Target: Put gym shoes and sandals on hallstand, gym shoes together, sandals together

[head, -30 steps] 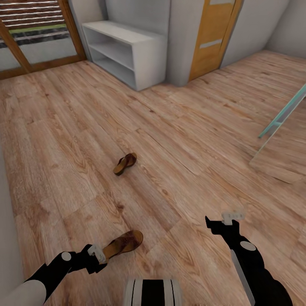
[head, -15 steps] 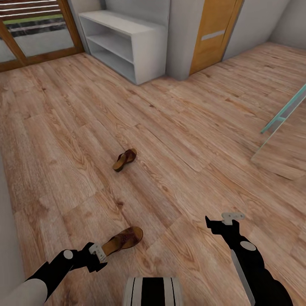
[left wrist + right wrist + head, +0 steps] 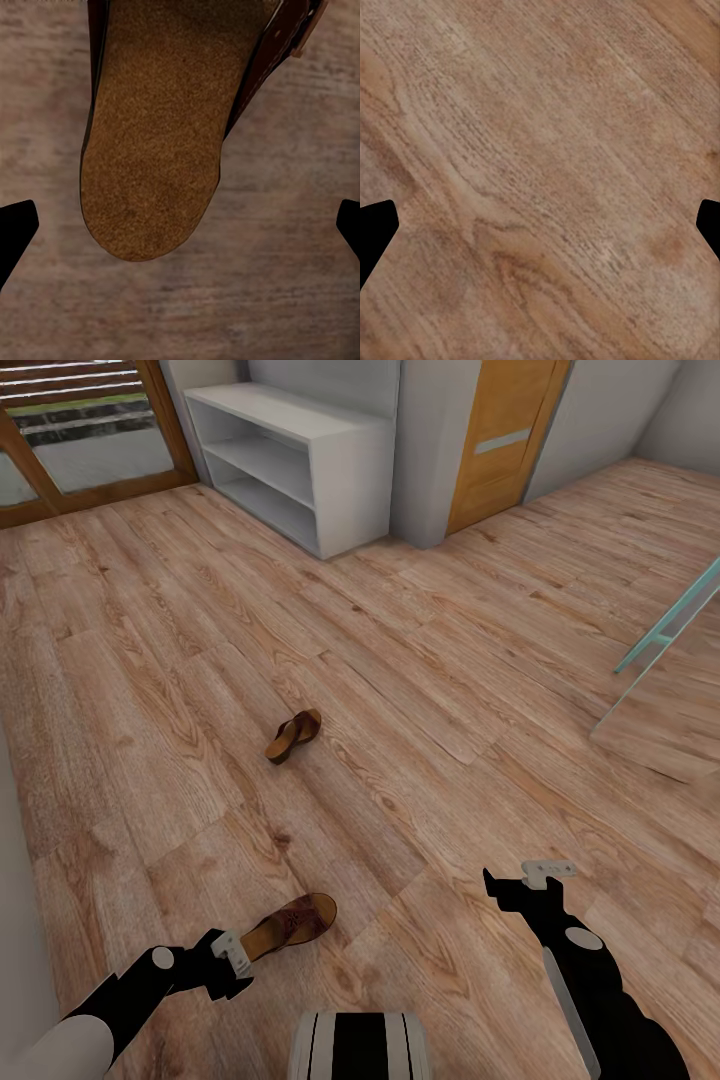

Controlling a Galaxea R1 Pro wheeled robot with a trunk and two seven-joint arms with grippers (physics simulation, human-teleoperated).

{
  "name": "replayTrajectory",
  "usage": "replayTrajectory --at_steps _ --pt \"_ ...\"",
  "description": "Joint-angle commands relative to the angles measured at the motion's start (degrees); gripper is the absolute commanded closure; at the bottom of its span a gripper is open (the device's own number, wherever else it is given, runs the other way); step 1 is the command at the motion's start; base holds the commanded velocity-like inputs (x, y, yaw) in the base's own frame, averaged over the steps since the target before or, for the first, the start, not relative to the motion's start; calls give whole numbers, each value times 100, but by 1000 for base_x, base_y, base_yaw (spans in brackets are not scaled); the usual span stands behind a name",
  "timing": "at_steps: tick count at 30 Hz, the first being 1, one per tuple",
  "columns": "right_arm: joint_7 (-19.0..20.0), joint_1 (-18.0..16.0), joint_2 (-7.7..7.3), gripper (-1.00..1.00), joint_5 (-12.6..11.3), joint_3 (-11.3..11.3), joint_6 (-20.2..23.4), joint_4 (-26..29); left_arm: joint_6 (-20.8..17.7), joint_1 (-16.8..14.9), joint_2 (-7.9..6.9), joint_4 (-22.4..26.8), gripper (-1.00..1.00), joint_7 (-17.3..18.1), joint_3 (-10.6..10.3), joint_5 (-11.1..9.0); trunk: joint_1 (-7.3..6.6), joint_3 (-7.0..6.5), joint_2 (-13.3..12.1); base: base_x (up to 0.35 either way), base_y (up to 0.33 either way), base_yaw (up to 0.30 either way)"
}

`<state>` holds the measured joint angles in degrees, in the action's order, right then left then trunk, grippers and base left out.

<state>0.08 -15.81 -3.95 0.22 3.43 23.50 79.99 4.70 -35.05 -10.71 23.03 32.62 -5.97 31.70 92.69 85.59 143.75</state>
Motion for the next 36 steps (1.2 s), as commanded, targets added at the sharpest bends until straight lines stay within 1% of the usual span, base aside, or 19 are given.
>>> replayTrajectory --at_steps 1,9,13,14,20,27,34,36 --pt "1 -1 -1 -100 2 0 32 8 49 -2 -3 4 -100 -1 -10 60 -1 3 1 0 0 0" --pt "1 -1 -1 -100 4 0 32 8 49 -2 -2 85 -100 -12 -10 71 -1 4 1 0 0 0" --pt "1 -1 -1 -100 4 0 32 8 43 -2 -1 246 -100 -16 -9 74 -1 4 1 0 0 0" --pt "1 -1 -1 -100 4 0 32 8 21 -2 -1 424 -100 -18 -9 78 -1 4 1 0 0 0" --pt "1 -1 -1 -100 4 0 32 8 -102 -2 -1 633 -100 -19 -11 81 -1 4 1 0 0 0" --pt "1 -1 -1 -100 4 0 32 8 -258 -2 -1 718 -100 -12 -16 81 -1 4 1 0 0 0" --pt "1 -1 -1 -100 4 0 32 8 -307 -2 3 767 -100 -5 -18 82 -1 4 1 0 0 0" --pt "1 -1 -1 -100 4 0 32 8 -312 -2 5 772 -100 -5 -18 82 4 48 4 0 0 0"
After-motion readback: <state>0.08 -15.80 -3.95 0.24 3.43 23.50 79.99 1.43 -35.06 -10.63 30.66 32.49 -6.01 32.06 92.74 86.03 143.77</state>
